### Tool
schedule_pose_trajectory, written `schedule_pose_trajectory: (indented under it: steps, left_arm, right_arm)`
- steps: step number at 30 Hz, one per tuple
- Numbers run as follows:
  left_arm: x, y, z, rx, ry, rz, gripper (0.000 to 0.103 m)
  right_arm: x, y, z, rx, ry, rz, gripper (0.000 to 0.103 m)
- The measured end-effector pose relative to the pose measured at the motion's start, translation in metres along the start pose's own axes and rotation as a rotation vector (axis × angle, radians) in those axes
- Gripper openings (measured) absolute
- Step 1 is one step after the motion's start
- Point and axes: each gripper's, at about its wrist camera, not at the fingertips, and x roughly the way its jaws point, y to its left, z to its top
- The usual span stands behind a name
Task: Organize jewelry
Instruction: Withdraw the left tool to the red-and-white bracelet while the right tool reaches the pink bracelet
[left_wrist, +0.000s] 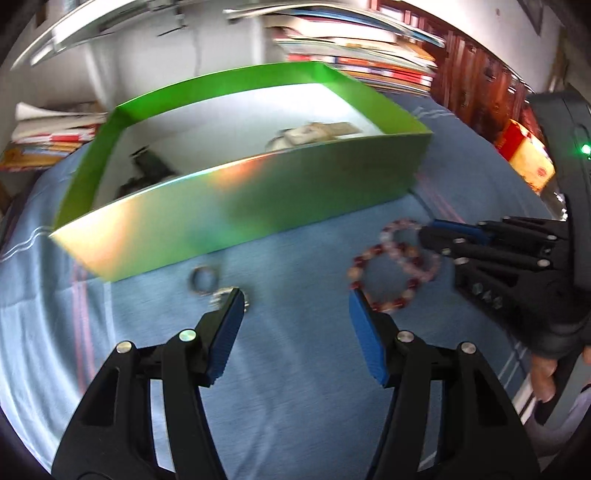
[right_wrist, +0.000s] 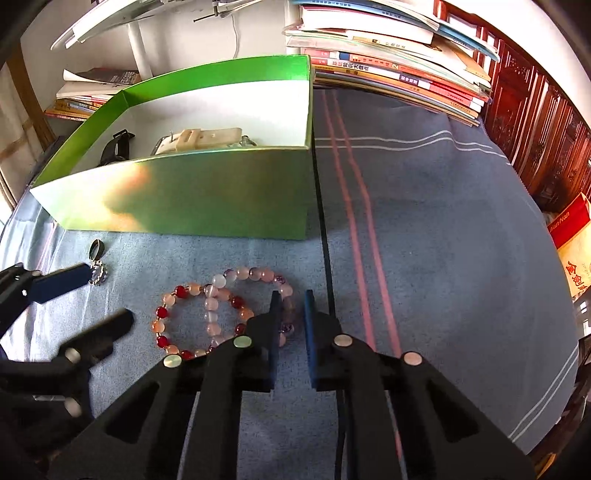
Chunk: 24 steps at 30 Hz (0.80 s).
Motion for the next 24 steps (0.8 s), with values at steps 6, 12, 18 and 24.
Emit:
schedule_pose_trajectory:
  steps: [6, 12, 18, 24]
  left_arm:
    - [0.018, -0.024, 0.002, 0.051, 0.039, 0.025, 0.06]
    - [0.013, -0.014, -0.009, 0.033, 0.034, 0.063, 0.065]
    - [-0.003, 0.012, -0.034, -0.014, 0.032, 0.098, 0.068]
    - [-0.015, 0.057, -0.048, -0.111, 0.037, 0.159, 0.068]
  right_arm:
    - [-0.003, -0.004, -0.001, 0.023, 0.0, 0.017, 0.017]
    - [0.0, -0.01, -0.001, 0.026, 0.005, -0.004, 0.018]
    - [-0.001, -0.011, -0.001, 0.028, 0.001, -0.009, 0.025]
    - [-0.002, 0.017, -0.004, -0.046, -0.012, 0.014, 0.043]
